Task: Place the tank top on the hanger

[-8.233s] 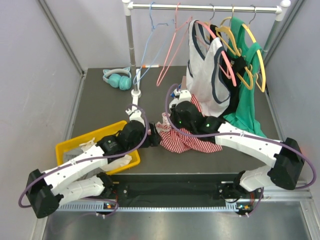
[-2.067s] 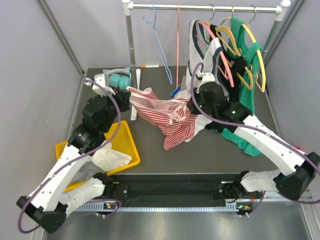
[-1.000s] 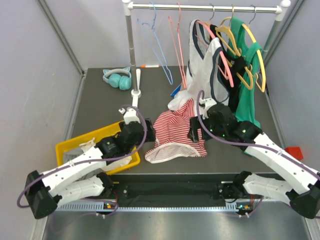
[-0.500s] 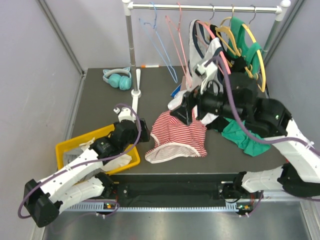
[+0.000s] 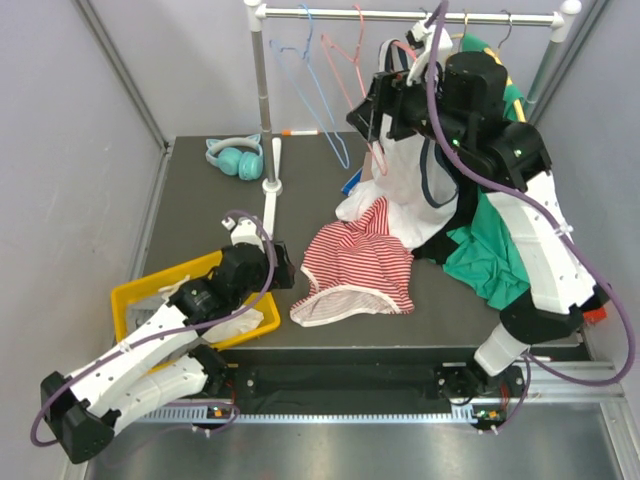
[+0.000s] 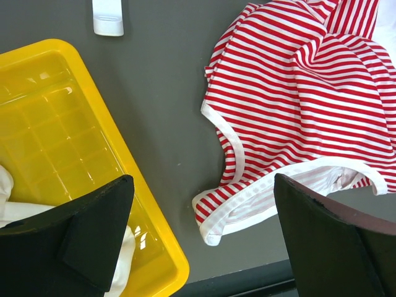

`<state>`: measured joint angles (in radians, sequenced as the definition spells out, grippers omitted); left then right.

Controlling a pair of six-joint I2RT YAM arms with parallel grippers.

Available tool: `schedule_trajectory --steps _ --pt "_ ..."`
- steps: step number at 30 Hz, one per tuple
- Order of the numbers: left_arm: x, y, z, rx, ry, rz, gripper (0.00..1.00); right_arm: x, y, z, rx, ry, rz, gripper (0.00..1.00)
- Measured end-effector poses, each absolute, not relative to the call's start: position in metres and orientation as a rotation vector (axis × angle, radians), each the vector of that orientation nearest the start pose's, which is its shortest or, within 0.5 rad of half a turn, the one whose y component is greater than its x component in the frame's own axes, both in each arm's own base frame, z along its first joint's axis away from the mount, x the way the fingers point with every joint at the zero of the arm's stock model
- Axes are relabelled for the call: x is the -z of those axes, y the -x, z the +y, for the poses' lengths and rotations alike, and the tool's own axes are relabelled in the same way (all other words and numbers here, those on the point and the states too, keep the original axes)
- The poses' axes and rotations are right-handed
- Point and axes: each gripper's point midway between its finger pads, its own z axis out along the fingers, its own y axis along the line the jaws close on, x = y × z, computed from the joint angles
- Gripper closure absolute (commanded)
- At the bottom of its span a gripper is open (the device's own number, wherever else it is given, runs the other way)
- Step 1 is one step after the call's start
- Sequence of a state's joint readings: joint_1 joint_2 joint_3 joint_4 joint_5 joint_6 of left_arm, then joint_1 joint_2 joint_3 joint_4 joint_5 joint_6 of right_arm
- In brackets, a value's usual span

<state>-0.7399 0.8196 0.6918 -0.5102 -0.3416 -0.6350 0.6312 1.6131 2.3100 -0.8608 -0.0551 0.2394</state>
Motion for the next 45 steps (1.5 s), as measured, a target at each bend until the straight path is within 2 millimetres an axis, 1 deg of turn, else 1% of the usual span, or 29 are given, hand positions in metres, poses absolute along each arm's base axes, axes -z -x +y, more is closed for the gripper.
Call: schedule_trajectory --steps 4,8,10,14,17,21,24,27,28,30,31,33,35,36,37,45 --pt "-0.161 -0.220 -0.152 0.405 0.072 2.195 0.01 -0.486 -0.347 0.269 -0.665 0.387 1.766 0.23" --pt "-0.161 -0.219 -0.151 0.404 0.072 2.197 0.01 -0.474 -0.366 0.263 -0.593 0.362 1.776 0.23" --pt "-0.161 -0.218 -0.151 0.401 0.071 2.201 0.01 -0.465 -0.374 0.258 -0.547 0.347 1.791 0.23" --pt "-0.160 -0.217 -0.151 0.402 0.068 2.205 0.01 -0.446 -0.386 0.253 -0.470 0.337 1.821 0.24" --pt "-0.160 -0.216 -0.152 0.411 0.063 2.208 0.01 -0.436 -0.395 0.251 -0.426 0.336 1.837 0.25" --pt "-0.160 -0.215 -0.155 0.427 0.054 2.214 0.01 -0.423 -0.405 0.247 -0.375 0.333 1.853 0.28" --pt "-0.160 -0.214 -0.155 0.433 0.052 2.215 0.01 -0.414 -0.411 0.244 -0.348 0.333 1.868 0.32" --pt "-0.162 -0.214 -0.155 0.438 0.053 2.209 0.01 -0.403 -0.417 0.244 -0.330 0.342 1.885 0.45" --pt "-0.163 -0.213 -0.155 0.441 0.054 2.206 0.01 -0.400 -0.419 0.245 -0.326 0.345 1.890 0.55" --pt "-0.165 -0.212 -0.154 0.448 0.060 2.198 0.01 -0.394 -0.422 0.247 -0.320 0.358 1.900 0.67" --pt "-0.167 -0.212 -0.153 0.453 0.065 2.192 0.01 -0.393 -0.423 0.247 -0.320 0.363 1.903 0.80" --pt "-0.170 -0.211 -0.151 0.459 0.079 2.183 0.01 -0.390 -0.424 0.248 -0.316 0.372 1.907 0.88" --pt "-0.172 -0.209 -0.149 0.462 0.092 2.177 0.01 -0.389 -0.424 0.249 -0.321 0.372 1.909 0.93" --pt "-0.172 -0.208 -0.148 0.463 0.096 2.176 0.01 -0.390 -0.424 0.249 -0.321 0.372 1.907 0.98" --pt "-0.173 -0.207 -0.147 0.463 0.099 2.175 0.01 -0.390 -0.424 0.249 -0.323 0.375 1.906 1.00" --pt "-0.171 -0.205 -0.143 0.450 0.107 2.184 0.01 -0.393 -0.425 0.247 -0.309 0.373 1.897 1.00"
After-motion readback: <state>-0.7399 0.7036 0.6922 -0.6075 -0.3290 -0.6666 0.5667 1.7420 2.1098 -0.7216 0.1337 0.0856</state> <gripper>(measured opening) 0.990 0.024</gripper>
